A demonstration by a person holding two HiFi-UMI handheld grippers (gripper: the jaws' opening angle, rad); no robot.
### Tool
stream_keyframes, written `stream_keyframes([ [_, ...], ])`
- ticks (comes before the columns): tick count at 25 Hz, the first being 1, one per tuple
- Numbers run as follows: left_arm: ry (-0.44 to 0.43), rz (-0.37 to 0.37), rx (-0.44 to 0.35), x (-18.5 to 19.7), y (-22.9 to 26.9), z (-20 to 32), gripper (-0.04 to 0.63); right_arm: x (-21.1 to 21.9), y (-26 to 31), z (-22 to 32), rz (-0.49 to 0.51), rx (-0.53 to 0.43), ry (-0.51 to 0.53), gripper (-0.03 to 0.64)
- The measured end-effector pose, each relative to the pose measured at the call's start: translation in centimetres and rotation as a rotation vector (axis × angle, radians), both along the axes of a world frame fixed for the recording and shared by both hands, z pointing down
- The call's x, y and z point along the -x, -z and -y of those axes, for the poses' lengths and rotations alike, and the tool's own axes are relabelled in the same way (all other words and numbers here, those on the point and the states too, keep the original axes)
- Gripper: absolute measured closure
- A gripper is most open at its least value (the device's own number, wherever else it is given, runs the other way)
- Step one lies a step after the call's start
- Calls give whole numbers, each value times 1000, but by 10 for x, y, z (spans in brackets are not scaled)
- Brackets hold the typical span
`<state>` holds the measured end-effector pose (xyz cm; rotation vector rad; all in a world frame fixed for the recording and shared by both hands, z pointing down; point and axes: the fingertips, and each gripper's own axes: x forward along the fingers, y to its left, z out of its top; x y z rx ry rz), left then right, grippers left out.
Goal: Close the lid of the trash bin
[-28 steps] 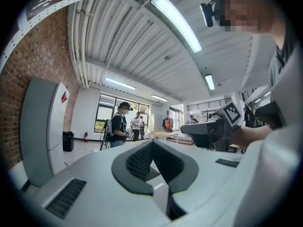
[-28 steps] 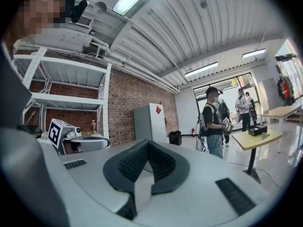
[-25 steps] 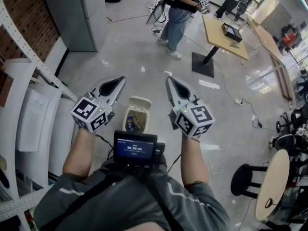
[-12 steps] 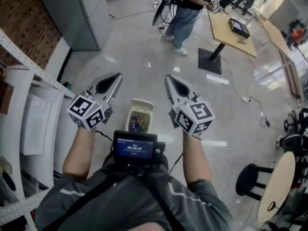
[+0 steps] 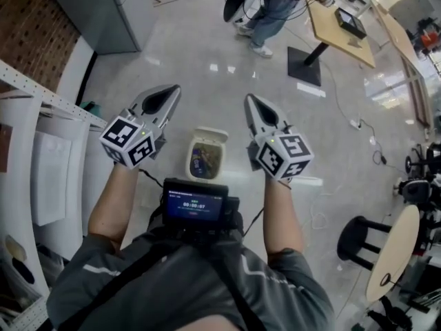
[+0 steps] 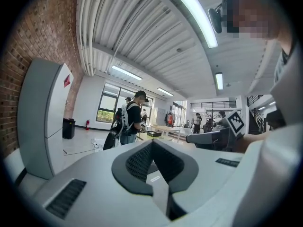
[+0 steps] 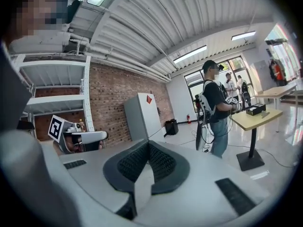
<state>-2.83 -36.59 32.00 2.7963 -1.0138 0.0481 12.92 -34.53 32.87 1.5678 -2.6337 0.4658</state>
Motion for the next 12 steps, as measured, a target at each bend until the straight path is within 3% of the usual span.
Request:
stream_keyframes([
  [6,-13,4,56,-5,-27,14,603,-2,-33,10,2,77,-28,604],
  [12,-30,66,111,-20,-71,25,603,-9,-73,22,17,121,-52,606],
])
